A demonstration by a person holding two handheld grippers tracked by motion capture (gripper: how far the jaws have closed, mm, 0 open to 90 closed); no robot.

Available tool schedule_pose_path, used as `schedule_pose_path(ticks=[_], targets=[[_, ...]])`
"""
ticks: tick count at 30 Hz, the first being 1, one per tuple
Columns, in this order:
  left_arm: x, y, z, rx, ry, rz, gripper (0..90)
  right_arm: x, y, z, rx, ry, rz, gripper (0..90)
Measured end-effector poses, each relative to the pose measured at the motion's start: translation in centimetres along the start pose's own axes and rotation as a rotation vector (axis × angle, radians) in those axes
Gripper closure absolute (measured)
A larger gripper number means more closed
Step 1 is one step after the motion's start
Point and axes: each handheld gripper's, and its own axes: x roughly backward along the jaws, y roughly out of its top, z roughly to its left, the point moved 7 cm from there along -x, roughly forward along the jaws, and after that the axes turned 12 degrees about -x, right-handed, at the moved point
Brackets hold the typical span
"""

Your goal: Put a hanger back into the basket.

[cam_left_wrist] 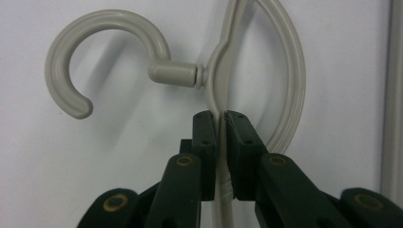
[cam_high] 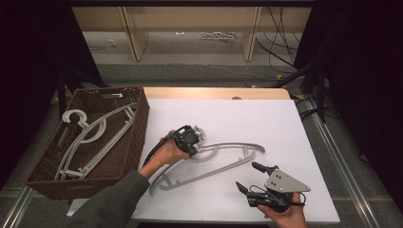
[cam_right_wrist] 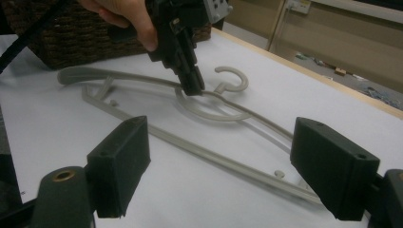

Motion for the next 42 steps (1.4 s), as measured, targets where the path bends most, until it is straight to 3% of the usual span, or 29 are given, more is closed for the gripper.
schedule_pose_path(ticks=[2,4,15,21,22,32,33,42], targets=[[0.5,0.2,-0.3,0.008,0.007,-0.017,82.6,-0.1,0.0,0.0,0.004,-0.003,-0.002,22.0],[0.9,0.4,-0.4,-0.009,0.001,-0.026,82.6,-0.1,-0.1,0.1,0.003,0.000,0.002,21.9],[1.4,0.7,-0.7,-0.029,0.024,-0.054,82.6,-0.7,0.0,-0.2,0.016,-0.003,0.015,22.1],[1.9,1.4,-1.4,-0.040,0.049,-0.074,82.6,-2.8,0.8,-1.6,0.035,-0.020,0.042,24.0],[2.1,1.6,-1.7,-0.048,0.043,-0.090,82.6,-4.2,1.0,-2.0,0.056,-0.023,0.069,24.1],[3.0,2.0,-2.3,-0.064,0.061,-0.121,82.6,-9.1,1.7,-2.6,0.171,-0.017,0.141,34.0],[3.2,2.1,-2.4,-0.064,0.060,-0.130,82.6,-9.9,1.7,-2.6,0.206,-0.009,0.167,37.3],[4.4,2.4,-3.0,-0.079,0.073,-0.161,82.6,-11.3,2.0,-2.7,0.269,-0.002,0.186,46.7]])
